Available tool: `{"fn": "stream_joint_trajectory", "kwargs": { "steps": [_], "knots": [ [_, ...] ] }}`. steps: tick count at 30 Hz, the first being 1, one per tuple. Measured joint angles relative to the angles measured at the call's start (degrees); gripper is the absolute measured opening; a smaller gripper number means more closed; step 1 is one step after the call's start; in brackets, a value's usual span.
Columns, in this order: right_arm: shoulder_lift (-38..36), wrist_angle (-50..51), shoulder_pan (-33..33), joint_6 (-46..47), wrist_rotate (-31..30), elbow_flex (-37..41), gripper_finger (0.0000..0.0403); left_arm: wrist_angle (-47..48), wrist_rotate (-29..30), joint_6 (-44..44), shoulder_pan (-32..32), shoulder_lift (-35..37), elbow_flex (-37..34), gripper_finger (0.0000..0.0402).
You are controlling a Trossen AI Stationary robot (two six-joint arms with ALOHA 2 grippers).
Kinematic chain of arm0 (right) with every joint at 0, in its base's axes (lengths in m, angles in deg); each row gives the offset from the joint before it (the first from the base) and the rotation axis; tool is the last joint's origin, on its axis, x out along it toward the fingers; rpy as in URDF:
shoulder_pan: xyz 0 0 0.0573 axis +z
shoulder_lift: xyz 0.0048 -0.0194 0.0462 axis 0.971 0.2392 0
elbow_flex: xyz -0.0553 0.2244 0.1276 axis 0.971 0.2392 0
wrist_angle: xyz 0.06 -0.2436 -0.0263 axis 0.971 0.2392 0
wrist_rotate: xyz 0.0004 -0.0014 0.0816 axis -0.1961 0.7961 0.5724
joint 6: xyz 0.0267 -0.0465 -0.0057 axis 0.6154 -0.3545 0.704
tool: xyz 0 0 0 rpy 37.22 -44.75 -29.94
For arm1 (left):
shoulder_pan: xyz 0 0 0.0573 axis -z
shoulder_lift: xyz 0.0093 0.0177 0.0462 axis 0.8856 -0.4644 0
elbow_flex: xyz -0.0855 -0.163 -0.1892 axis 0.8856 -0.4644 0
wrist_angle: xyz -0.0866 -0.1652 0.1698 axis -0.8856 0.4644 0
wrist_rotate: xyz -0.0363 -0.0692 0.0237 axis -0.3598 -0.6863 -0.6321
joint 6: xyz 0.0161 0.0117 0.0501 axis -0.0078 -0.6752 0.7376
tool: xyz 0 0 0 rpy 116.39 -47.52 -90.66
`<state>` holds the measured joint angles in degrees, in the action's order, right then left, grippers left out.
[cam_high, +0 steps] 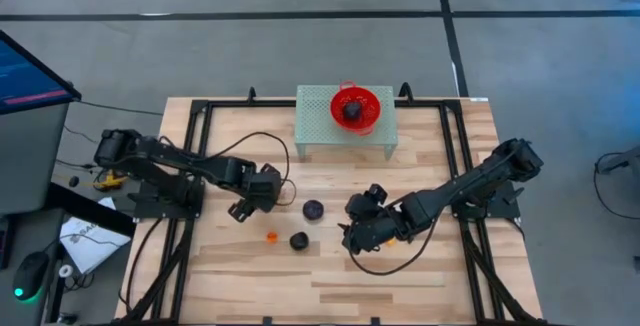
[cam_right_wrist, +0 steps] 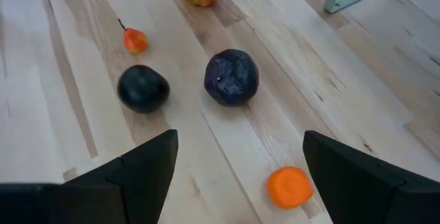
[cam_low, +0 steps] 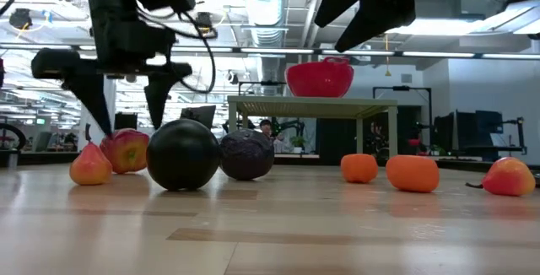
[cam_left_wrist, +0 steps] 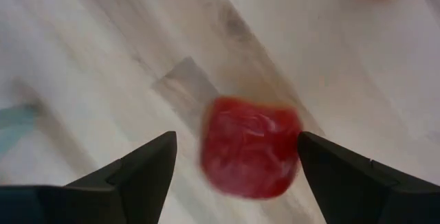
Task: Pick & Place Fruit
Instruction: Put the red apple into the red strainer bowl on the shelf
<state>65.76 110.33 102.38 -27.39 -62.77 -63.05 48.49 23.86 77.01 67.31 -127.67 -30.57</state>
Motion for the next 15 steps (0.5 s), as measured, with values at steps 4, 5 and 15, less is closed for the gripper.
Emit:
{"fn": "stream_joint_trajectory", "kwargs": {
  "steps": [4,5,15],
  "knots": [
    [0.0,-0.94,0.0,-0.01,0.0,0.0,0.0309,-0.15,-1.36,-0.19,-0.34,-2.32,0.0,0.0299],
    [0.0,-1.17,0.0,-0.01,0.0,0.0,0.0309,-0.13,-1.38,-0.2,-0.54,-2.87,-0.02,0.0299],
    [0.0,-1.77,0.0,-0.01,0.0,-0.02,0.0309,-0.13,-1.32,0.2,-2.14,-3.87,-0.04,0.0297]
  ]
}}
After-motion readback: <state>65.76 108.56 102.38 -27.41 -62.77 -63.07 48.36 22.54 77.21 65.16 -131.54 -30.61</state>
